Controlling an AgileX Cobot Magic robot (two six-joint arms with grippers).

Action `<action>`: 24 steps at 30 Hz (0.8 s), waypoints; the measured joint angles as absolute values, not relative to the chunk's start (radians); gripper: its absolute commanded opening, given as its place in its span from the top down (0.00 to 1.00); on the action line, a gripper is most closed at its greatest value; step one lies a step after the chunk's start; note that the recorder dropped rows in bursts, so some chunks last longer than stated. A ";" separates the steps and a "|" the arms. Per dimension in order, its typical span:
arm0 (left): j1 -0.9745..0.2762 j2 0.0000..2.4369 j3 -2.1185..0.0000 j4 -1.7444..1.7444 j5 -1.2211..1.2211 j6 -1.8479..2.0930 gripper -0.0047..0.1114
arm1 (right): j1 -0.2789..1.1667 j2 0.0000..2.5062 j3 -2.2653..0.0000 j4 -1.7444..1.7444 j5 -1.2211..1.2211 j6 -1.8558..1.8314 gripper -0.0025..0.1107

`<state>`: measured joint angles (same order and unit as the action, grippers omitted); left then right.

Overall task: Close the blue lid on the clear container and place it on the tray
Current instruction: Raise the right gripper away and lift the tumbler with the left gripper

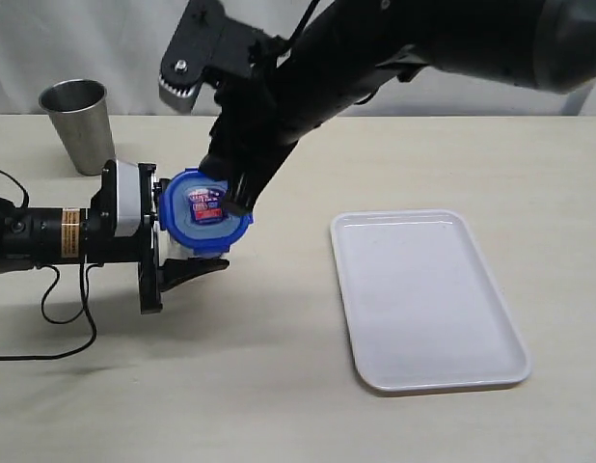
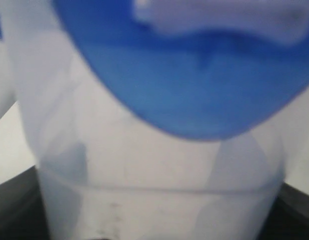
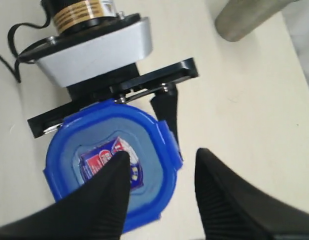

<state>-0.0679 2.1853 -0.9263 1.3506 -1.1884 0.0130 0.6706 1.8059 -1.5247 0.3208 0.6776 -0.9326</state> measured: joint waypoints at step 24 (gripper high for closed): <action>-0.070 2.112 -0.926 1.209 -1.178 -0.596 0.96 | 0.623 1.495 -1.181 0.365 0.186 -0.720 0.94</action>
<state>-0.0695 2.1121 -0.9263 1.2085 -1.1783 -0.5956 0.6227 1.4952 -1.1808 0.3647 0.1858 -0.7203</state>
